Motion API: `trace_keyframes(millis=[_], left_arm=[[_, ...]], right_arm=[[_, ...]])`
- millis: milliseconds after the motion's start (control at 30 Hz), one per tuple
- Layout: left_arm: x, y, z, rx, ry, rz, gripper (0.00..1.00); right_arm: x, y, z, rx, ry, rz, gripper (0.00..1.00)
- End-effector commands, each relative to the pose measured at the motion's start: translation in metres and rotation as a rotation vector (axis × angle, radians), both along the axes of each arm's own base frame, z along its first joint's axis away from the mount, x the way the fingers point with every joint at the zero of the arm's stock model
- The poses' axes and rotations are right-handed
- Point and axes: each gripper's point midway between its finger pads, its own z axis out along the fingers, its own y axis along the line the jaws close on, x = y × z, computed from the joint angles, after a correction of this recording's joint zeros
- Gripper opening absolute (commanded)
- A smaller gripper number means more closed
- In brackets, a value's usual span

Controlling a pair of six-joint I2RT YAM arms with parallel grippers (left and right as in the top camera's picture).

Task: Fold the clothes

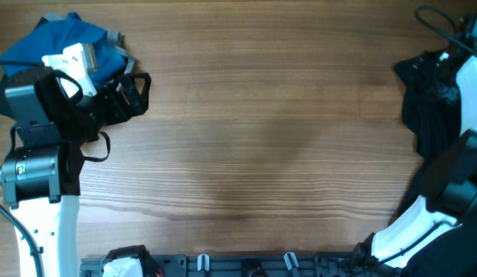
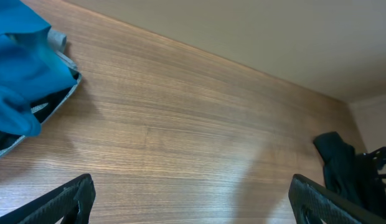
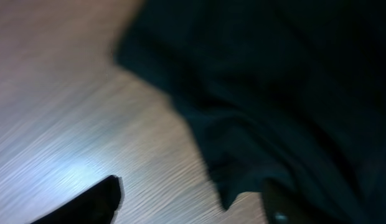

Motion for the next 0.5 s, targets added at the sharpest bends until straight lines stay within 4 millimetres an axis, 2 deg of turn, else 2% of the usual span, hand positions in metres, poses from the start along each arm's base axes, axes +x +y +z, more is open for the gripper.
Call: trace_keyframes(millis=[0, 33, 133, 233, 300, 400, 467], left_arm=[[-0.001, -0.006, 0.011, -0.018, -0.024, -0.022, 1.00], [-0.001, -0.006, 0.011, -0.018, -0.025, -0.022, 1.00], [-0.001, -0.006, 0.011, -0.018, -0.022, -0.022, 1.00], [-0.002, -0.006, 0.008, -0.020, -0.010, -0.021, 1.00], [-0.004, -0.006, 0.007, -0.021, 0.000, -0.021, 1.00], [-0.004, -0.006, 0.007, -0.021, 0.000, -0.021, 1.00], [-0.003, -0.005, 0.006, -0.016, 0.000, -0.015, 1.00]], right_arm=[[-0.002, -0.015, -0.030, 0.104, 0.009, -0.008, 0.71], [-0.002, -0.013, -0.047, 0.149, 0.026, 0.013, 0.75], [-0.004, -0.011, -0.073, 0.164, 0.072, 0.038, 0.76], [-0.012, -0.016, -0.094, 0.135, 0.120, 0.021, 0.76], [-0.016, -0.015, -0.103, 0.145, 0.139, 0.019, 0.72], [-0.013, -0.009, -0.097, 0.174, 0.113, 0.032, 0.18], [0.002, 0.010, -0.070, 0.261, 0.007, 0.082, 0.08]])
